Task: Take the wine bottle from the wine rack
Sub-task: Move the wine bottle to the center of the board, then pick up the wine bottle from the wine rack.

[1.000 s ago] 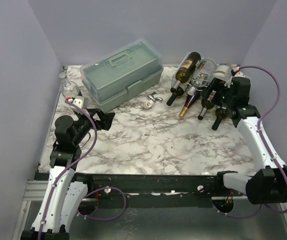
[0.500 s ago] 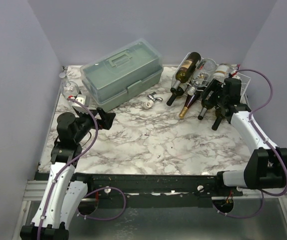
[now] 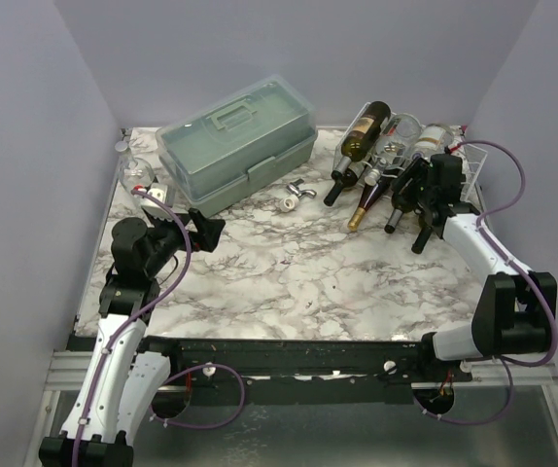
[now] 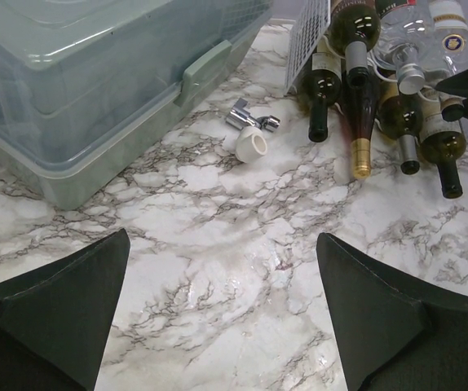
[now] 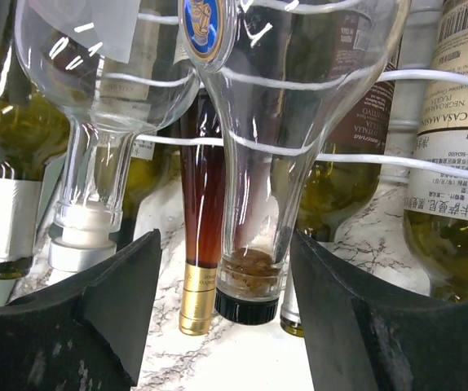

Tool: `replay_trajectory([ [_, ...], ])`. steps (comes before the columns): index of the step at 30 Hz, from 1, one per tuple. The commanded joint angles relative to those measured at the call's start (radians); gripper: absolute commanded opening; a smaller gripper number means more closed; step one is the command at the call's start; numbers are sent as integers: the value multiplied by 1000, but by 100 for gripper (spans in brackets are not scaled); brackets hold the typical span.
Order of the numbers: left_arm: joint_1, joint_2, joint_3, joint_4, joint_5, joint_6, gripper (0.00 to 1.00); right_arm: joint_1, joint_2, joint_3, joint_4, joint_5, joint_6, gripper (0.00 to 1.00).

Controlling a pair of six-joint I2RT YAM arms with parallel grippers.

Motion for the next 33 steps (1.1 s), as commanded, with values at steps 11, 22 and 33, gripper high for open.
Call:
replay_trajectory([
  [11, -4, -14, 25, 6, -12, -13, 99, -4, 70, 2, 60, 56, 120, 65],
  [22, -4, -15, 21, 5, -43, 0, 99, -17, 143, 49, 73, 36, 183, 57],
  [33, -4, 4, 23, 6, -43, 1, 99, -29, 160, 82, 96, 25, 221, 58],
])
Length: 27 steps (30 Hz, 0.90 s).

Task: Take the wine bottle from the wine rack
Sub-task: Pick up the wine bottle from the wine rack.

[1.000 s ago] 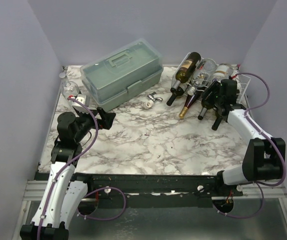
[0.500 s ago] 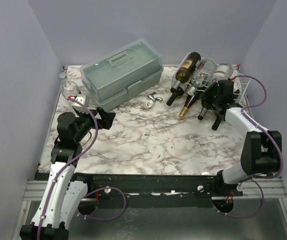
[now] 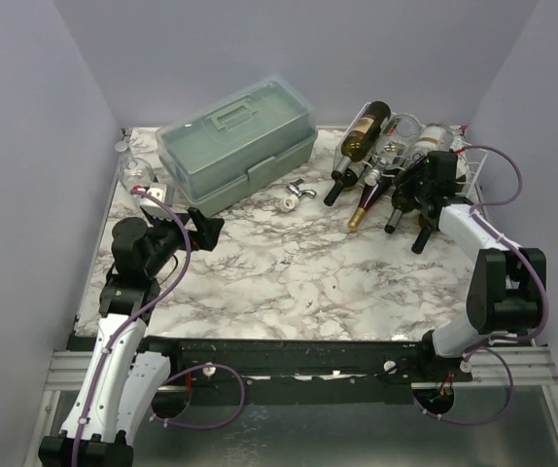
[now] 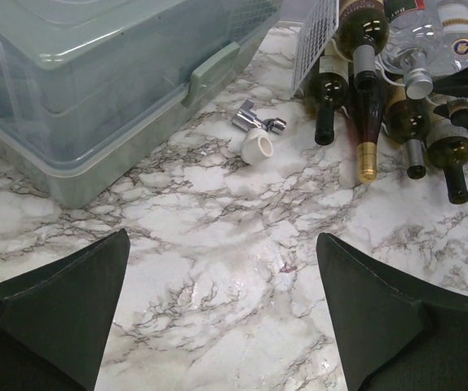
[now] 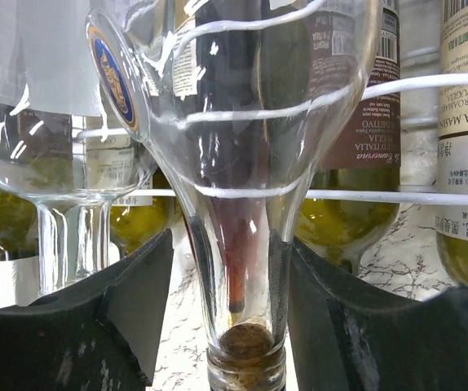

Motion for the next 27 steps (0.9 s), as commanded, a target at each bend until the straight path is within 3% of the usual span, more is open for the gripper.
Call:
replay_trajectory([
  [1, -5, 11, 22, 5, -16, 2, 99, -7, 30, 43, 27, 6, 28, 58],
  [27, -2, 22, 21, 3, -23, 6, 99, -42, 55, 39, 63, -36, 41, 53],
])
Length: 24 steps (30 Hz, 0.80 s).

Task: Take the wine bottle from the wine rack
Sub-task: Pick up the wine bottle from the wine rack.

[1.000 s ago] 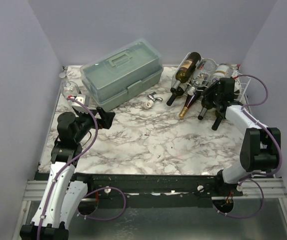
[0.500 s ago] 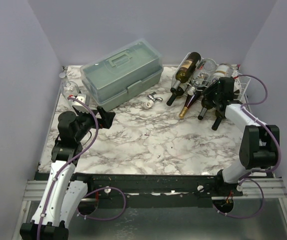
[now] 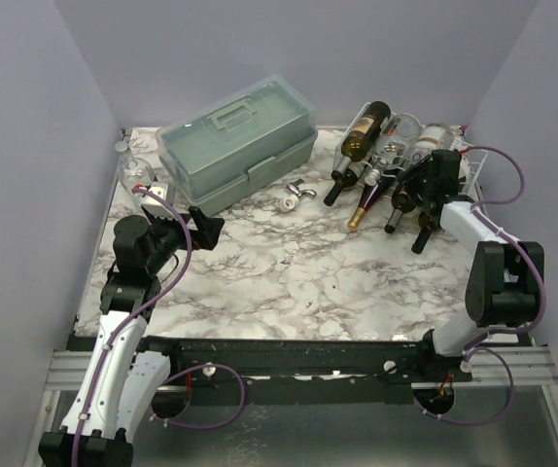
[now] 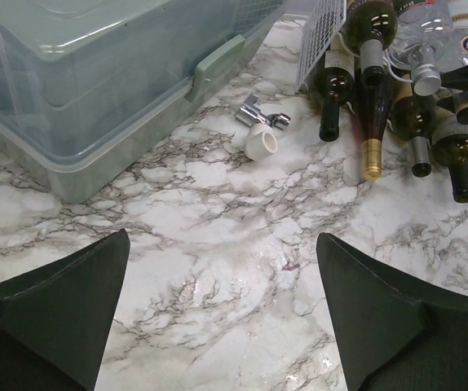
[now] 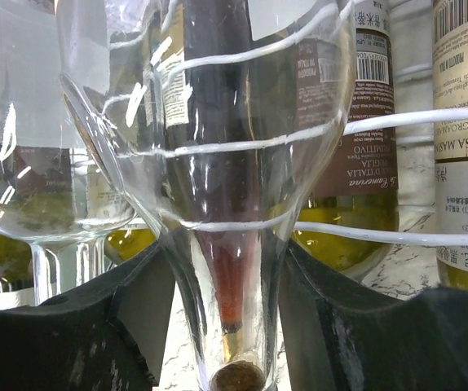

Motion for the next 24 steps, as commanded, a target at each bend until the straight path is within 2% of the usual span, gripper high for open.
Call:
replay_trajectory([
  [1, -3, -1, 22, 4, -20, 6, 99, -7, 7, 20, 36, -27, 9, 54],
  [4, -4, 0, 22, 4, -19, 6, 99, -7, 4, 18, 41, -45, 10, 57],
  [12, -3, 3, 21, 4, -17, 6, 99, -7, 14, 20, 35, -62, 6, 54],
  [19, -3, 3, 22, 5, -19, 5, 99, -7, 5, 14, 37, -63, -2, 47],
  [24, -2, 2, 21, 5, -19, 6, 99, -8, -23, -3, 42, -63, -11, 36],
])
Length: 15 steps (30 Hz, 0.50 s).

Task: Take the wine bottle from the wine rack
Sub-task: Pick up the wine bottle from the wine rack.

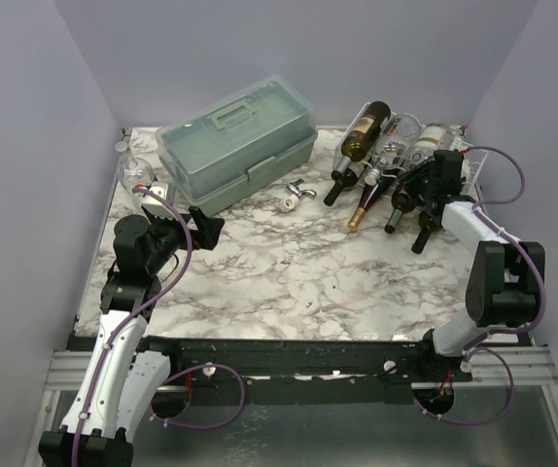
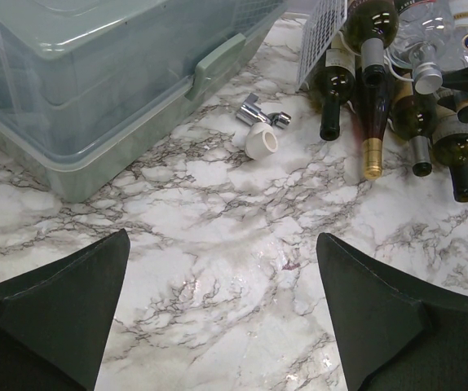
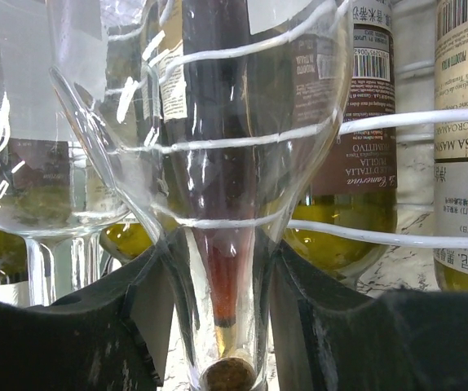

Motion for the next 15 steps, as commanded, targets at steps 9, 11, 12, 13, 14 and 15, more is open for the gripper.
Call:
replay_trajectory([
  [9, -3, -9, 21, 5, -19, 6, 99, -20, -57, -12, 27, -69, 10, 16],
  [11, -3, -9, 21, 4, -21, 8, 99, -25, -62, -14, 24, -79, 17, 15],
  [12, -3, -11, 21, 4, -21, 8, 99, -27, -66, -15, 26, -84, 18, 13],
  [13, -2, -11, 21, 4, -21, 8, 99, -30, -68, -15, 26, -92, 20, 11],
  [14, -2, -11, 21, 5, -23, 8, 99, -34, -72, -16, 30, -99, 22, 10],
  [15, -2, -11, 22, 4, -23, 8, 99, -37, -79, -18, 33, -104, 24, 10],
])
